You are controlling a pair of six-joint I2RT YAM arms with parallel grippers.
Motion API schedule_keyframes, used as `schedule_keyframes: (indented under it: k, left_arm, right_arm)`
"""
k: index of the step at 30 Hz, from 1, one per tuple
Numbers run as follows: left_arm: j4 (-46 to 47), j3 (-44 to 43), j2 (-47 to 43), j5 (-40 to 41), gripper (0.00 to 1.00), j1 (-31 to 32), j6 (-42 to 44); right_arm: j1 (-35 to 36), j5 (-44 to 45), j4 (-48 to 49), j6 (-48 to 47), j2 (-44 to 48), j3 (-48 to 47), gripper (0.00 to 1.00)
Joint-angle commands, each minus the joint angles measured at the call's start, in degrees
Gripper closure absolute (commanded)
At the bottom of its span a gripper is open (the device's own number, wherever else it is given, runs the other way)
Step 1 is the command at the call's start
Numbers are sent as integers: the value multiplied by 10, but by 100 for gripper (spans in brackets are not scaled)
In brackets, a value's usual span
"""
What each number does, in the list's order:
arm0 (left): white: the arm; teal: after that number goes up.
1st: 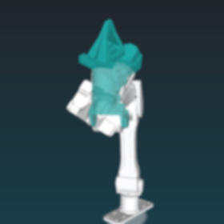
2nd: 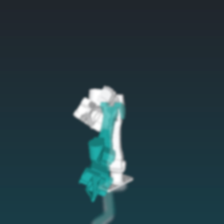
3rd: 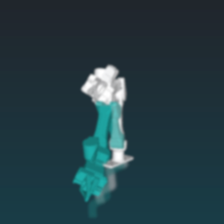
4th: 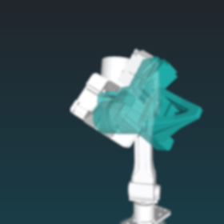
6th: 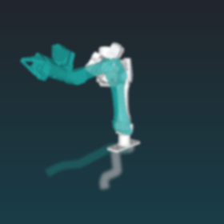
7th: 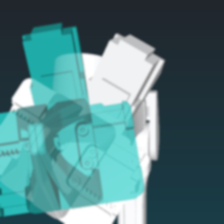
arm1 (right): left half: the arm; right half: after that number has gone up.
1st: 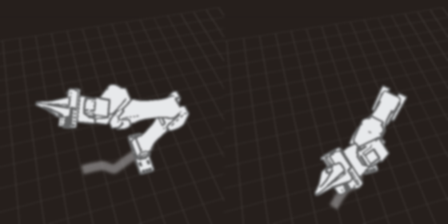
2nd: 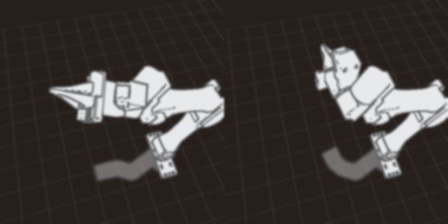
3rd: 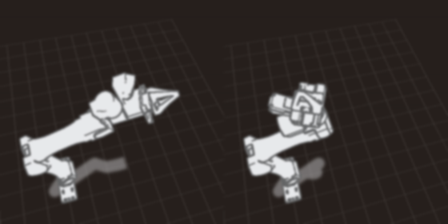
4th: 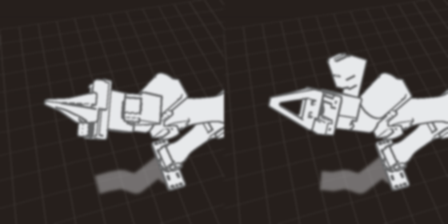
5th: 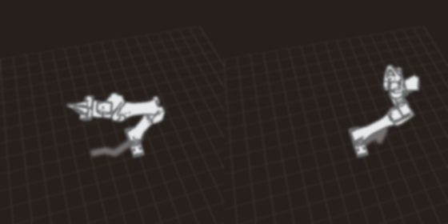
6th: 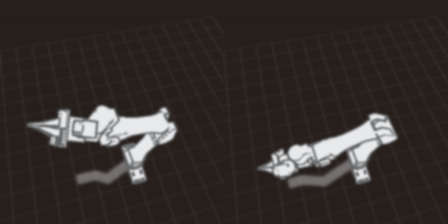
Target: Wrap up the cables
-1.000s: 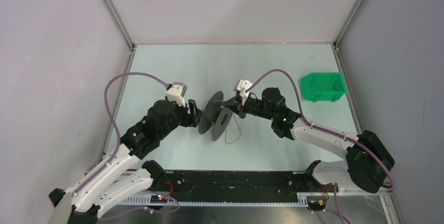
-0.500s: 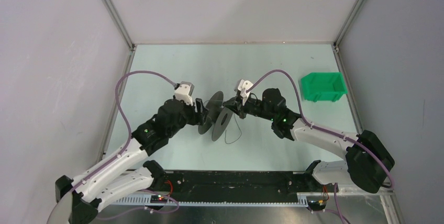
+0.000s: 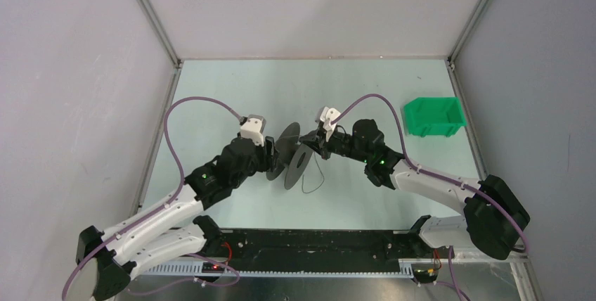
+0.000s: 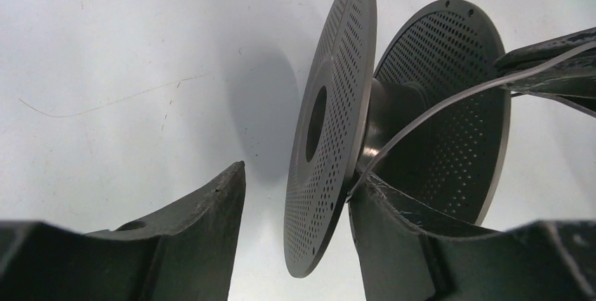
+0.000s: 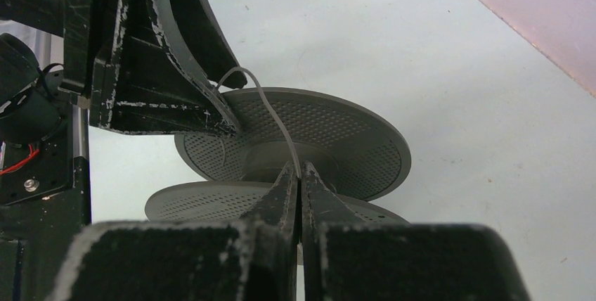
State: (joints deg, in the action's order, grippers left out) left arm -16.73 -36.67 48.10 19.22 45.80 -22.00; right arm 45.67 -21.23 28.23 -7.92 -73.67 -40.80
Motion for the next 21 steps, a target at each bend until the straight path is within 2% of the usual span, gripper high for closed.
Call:
schedule_keyframes:
  k: [1, 4, 6, 9, 14, 17, 21]
  left_arm:
    - [32, 6, 8, 27, 41, 10, 3]
    - [39, 9, 12, 32, 43, 13, 9]
    - [40, 11, 15, 32, 48, 14, 13]
    - [50, 13, 14, 25, 61, 17, 22]
    - [55, 11, 20, 11, 66, 20, 22]
    - [53, 9, 25, 8, 74, 21, 18]
    - [51, 7, 36, 20, 76, 21, 16]
  right_arm:
    - [0, 11, -2, 7, 5, 11, 100]
    - [0, 18, -4, 10, 3, 13, 100]
    - [-1, 21, 1, 14, 2, 18, 100]
    - [-2, 20, 15, 21, -1, 31, 100]
    - [-2, 19, 17, 21, -12, 35, 100]
    - [-2, 21, 28, 24, -17, 41, 100]
    - [-7, 27, 41, 31, -19, 47, 99]
